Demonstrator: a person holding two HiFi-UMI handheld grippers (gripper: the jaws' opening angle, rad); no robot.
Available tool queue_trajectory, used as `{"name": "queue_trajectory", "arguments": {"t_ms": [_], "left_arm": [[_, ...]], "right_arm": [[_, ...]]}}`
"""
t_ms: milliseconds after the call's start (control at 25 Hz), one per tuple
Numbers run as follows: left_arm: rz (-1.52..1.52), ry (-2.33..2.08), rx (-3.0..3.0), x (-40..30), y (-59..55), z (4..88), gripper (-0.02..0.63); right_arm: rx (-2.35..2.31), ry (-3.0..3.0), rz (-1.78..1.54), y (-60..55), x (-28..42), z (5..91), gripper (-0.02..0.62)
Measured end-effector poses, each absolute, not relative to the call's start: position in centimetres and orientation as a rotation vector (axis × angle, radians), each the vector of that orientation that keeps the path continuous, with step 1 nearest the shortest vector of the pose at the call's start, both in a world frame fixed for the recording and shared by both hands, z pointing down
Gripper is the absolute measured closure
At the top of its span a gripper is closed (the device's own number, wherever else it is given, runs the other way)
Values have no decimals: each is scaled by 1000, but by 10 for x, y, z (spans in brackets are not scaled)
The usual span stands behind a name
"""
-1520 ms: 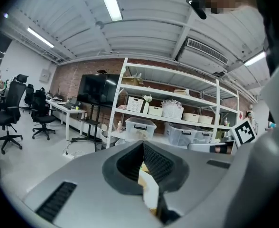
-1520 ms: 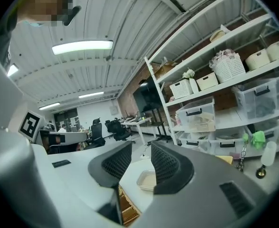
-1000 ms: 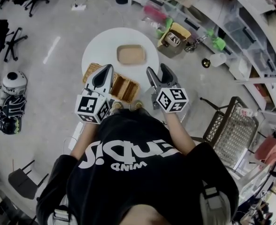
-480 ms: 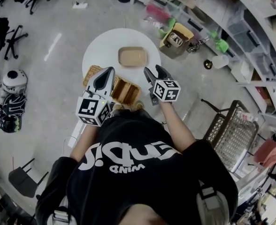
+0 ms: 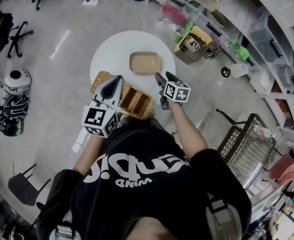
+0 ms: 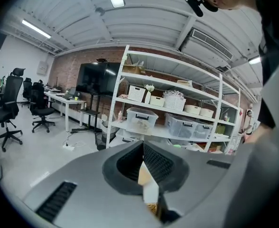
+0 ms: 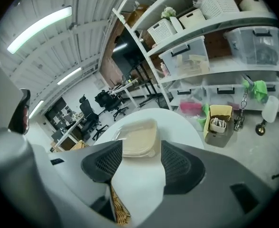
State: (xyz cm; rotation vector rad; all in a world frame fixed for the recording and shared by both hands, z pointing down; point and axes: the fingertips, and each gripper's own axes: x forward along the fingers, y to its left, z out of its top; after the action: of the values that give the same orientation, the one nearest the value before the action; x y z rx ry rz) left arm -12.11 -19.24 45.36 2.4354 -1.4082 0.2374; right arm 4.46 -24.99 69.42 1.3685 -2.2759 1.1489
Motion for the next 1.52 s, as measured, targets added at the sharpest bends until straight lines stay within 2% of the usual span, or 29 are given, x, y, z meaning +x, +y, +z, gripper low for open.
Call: {"name": "queue_trajectory", "arguments": {"t_ms": [760, 920, 1000, 1520], "left_arm": [[302, -1400, 2394, -126, -202, 470, 607], [311, -1398, 2391, -129, -202, 471, 607], [316, -1398, 2394, -131, -201, 473, 607], [301, -1381, 2414, -125, -201, 471, 607]], "right_arm": [[1310, -2207, 1470, -276, 30, 744, 360], [1288, -2232, 1534, -276, 25, 742, 403], [1283, -2239, 1533, -276, 24, 740, 425], [1330, -2168, 1430, -267, 30, 735, 439]]}}
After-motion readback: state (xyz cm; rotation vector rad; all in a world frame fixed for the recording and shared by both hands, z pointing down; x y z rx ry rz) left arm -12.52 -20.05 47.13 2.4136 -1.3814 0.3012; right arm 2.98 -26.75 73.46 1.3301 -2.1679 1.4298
